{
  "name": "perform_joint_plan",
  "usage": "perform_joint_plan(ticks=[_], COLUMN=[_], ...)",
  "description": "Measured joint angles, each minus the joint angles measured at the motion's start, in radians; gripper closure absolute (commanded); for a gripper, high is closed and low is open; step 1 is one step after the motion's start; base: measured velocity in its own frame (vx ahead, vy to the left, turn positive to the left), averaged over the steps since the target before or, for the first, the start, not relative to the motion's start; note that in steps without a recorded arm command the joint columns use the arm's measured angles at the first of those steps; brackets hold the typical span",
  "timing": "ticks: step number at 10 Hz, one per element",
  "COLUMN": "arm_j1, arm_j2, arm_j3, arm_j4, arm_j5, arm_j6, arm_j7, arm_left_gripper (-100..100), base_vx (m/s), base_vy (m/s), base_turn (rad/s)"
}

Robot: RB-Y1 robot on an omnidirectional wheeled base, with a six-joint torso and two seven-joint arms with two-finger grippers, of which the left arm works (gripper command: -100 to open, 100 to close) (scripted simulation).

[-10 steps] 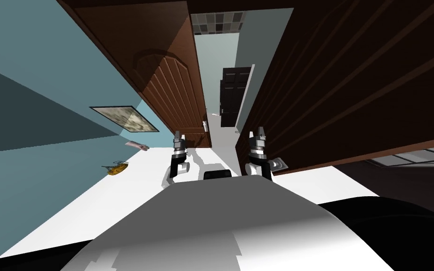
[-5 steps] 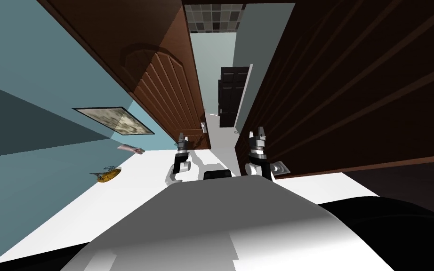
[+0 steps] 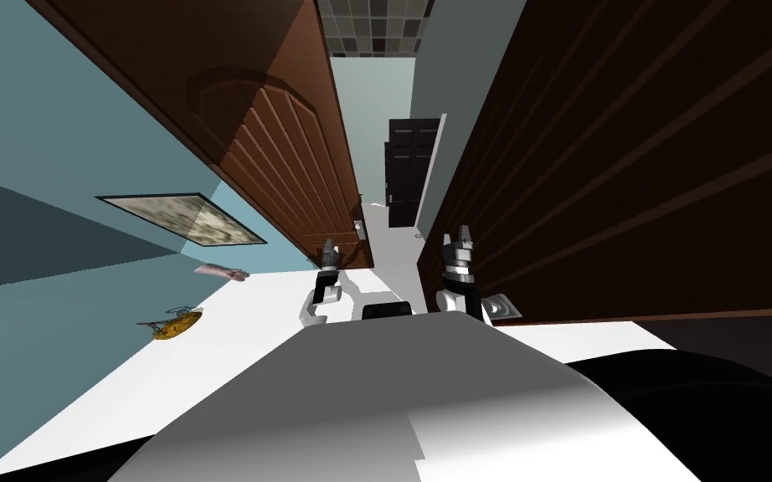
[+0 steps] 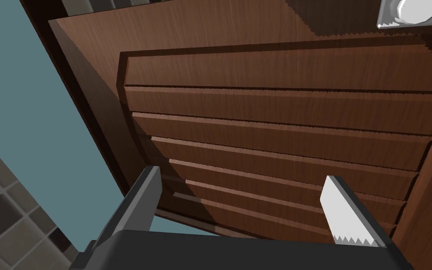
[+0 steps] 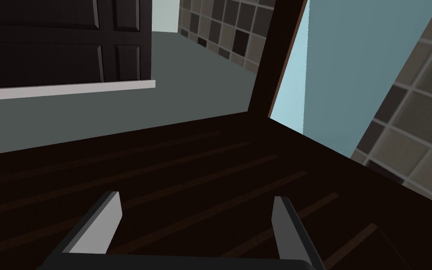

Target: Pull the door open

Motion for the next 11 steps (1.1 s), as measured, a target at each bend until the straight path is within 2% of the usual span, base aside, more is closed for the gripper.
perform_joint_plan(ticks=[2, 4, 6, 9, 11], arm_j1=[-0.022, -0.045, -0.056, -0.085, -0.104], arm_j2=[0.001, 0.006, 0.013, 0.008, 0.004], arm_j3=[-0.001, 0.0, -0.001, -0.003, -0.004], arm_j4=[0.057, 0.098, 0.14, 0.199, 0.247], arm_j5=[0.004, 0.01, 0.017, 0.021, 0.023], arm_j6=[0.007, 0.029, 0.04, 0.065, 0.069], arm_j7=[0.008, 0.019, 0.033, 0.041, 0.046], arm_left_gripper=[-100, -100, -100, -100, -100], base_vx=[0.095, 0.112, 0.101, 0.086, 0.096], base_vy=[0.002, 0.02, 0.018, 0.007, 0.02], base_turn=[-0.058, -0.056, -0.05, -0.047, -0.046])
